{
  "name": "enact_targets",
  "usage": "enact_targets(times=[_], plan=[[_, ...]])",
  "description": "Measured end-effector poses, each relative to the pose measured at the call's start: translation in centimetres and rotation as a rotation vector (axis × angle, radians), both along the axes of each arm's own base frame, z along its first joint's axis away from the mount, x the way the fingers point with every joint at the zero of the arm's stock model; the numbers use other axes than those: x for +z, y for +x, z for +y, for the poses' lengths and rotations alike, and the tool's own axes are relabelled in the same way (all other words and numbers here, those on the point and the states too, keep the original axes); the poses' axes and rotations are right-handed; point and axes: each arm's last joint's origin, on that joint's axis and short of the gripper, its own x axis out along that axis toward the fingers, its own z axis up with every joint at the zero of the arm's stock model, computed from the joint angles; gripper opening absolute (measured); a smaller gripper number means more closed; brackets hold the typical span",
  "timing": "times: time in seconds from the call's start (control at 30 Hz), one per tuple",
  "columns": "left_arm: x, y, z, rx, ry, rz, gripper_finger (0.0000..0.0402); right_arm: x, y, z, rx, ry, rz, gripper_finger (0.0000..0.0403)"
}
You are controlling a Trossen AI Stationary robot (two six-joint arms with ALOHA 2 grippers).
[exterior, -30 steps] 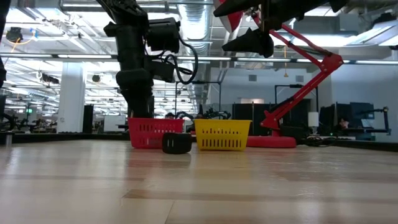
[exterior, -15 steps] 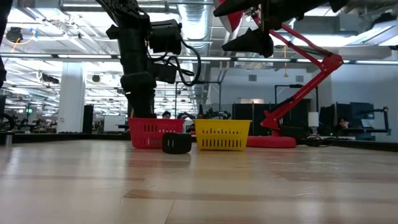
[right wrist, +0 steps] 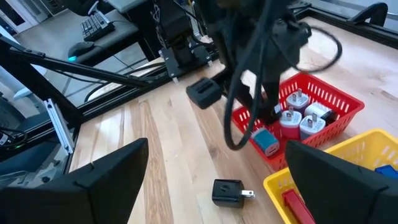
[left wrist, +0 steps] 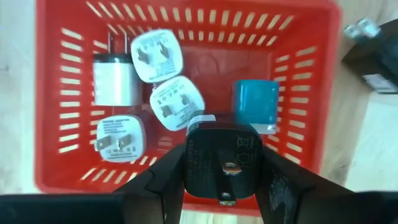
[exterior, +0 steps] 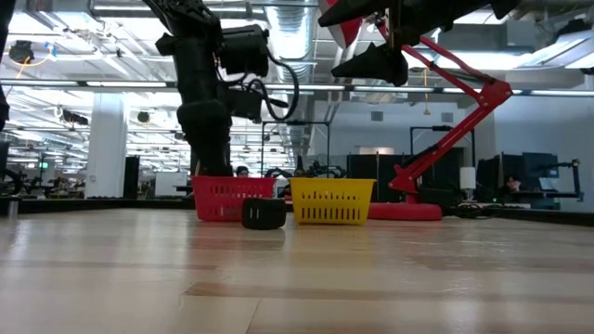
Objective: Pick & Place Office items
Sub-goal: Put the bottom black charger adapter into the red basket
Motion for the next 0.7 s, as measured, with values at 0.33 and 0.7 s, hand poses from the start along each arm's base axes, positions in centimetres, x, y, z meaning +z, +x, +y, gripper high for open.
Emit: enact_targets(times=[0.33, 0.7], plan=[[0.9, -0.3, -0.4, -0.029, -0.077, -0.036, 0.0147, 0.0, 0.0, 0.0, 0.008, -0.021, 0.005, 0.0370], [-0.5, 0.0, 0.0, -0.031, -0.073, 0.012, 0.0147, 0.1, 0.0, 0.0, 0.009, -0.021, -0.003, 0.0370]])
